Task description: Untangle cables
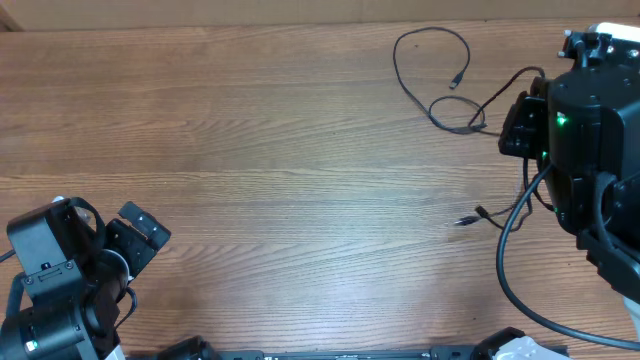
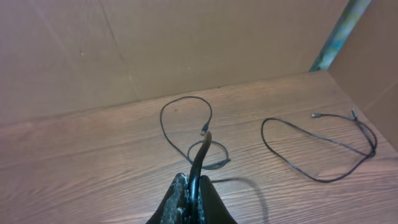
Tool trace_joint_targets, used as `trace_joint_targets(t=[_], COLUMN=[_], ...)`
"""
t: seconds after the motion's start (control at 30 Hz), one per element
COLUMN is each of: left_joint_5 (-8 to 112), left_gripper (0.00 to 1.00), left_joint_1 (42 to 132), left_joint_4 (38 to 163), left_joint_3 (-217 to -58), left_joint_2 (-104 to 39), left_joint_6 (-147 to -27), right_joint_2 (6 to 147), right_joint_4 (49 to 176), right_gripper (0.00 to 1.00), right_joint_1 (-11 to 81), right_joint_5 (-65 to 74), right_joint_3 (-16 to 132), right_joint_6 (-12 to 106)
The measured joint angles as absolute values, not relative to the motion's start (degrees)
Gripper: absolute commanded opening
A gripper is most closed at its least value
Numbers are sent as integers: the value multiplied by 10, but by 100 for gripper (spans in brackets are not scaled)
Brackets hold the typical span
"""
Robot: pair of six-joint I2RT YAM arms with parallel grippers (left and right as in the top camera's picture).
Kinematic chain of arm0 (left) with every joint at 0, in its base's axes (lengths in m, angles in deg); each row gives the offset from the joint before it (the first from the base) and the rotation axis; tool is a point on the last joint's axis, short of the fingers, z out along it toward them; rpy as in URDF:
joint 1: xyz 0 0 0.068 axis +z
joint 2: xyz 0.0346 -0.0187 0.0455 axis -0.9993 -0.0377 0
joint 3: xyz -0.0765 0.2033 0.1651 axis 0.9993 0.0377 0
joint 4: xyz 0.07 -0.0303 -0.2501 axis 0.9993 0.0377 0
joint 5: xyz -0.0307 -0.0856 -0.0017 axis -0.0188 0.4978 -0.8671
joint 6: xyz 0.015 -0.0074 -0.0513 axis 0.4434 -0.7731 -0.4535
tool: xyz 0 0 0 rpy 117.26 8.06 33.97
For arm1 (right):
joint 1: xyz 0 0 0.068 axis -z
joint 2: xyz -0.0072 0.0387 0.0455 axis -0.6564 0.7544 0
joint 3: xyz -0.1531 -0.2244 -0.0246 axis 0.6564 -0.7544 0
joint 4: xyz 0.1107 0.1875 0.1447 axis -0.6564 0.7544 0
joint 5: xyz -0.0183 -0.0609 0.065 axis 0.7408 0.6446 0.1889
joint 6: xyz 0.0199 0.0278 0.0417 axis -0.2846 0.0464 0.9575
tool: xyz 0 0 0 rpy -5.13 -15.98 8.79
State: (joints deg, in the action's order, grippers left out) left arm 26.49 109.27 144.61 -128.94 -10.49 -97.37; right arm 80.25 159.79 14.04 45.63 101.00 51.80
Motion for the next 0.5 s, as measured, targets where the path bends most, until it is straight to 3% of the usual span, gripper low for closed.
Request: trace_joint_targets(t=[0.3,0.5], left_joint_5=[265,265], left_gripper=[100,100], left_joint_1=[1093,1093], left_joint_4=[1446,1446], left_joint_3=[-1289,-1289], left_joint_2=[-105,-105], left_joint_6=[-973,-974], right_joint_2=[838,902], right_joint_4=[1498,1489], right_gripper=[4,4], right_joint_1=[145,196], right_joint_5=[450,476], right_joint_3=[1009,1001], right_joint_6=[536,542])
